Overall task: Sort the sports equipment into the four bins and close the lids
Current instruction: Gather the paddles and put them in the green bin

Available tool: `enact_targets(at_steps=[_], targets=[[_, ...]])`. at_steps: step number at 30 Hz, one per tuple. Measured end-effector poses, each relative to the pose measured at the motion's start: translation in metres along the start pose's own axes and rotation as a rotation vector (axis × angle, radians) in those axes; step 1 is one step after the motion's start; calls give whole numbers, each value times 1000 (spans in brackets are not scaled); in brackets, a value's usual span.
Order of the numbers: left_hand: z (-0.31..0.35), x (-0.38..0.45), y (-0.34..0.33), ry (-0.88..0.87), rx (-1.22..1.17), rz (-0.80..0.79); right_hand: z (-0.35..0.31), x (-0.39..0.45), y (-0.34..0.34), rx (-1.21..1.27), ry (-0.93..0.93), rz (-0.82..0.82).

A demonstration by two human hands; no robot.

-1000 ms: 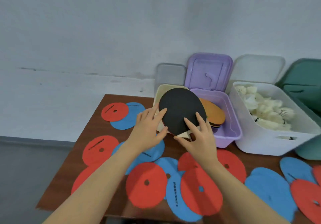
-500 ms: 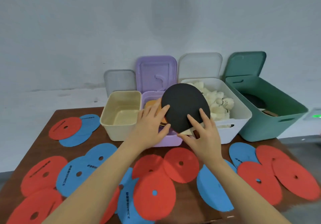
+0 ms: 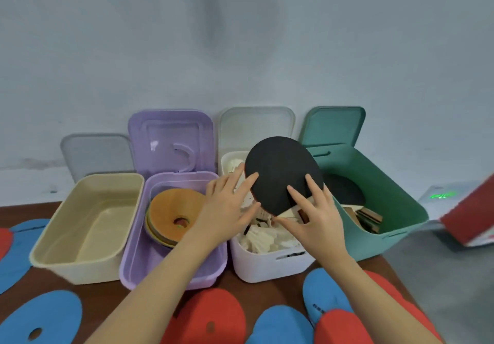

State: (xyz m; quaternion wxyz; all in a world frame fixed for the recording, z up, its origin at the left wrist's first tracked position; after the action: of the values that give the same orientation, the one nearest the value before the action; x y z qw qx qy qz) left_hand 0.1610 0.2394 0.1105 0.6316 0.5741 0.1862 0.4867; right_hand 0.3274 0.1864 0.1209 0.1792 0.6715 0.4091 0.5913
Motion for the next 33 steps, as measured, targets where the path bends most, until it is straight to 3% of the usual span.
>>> enact_targets(at_steps=[13, 21, 24, 28, 30, 33], targets=[[93, 120, -71, 93, 94, -17, 171, 43, 0, 72, -74, -101], [163, 174, -162, 215, 152, -116, 297, 32, -30, 38, -205, -514], [163, 180, -189, 313, 189, -211, 316, 28, -50, -9, -163, -618], [159, 182, -207, 320, 342, -409, 322, 14, -82, -105, -137, -829], [159, 179, -199, 337, 333, -355, 320, 9, -83, -104, -110, -854], [166, 168, -186, 349, 252, -244, 308, 14, -67, -75, -45, -767]])
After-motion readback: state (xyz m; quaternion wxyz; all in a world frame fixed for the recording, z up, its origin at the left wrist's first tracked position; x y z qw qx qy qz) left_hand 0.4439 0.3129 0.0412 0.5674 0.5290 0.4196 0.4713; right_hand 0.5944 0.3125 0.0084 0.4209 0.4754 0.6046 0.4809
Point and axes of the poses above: each hand's wrist, its own x-axis towards the middle knuckle, its own y-axis out of the back of the hand, z = x × y, the point moved 9 cm from there along x, towards the middle knuckle, and after that the axes turned 2 degrees about -z, right-handed, at the moved point
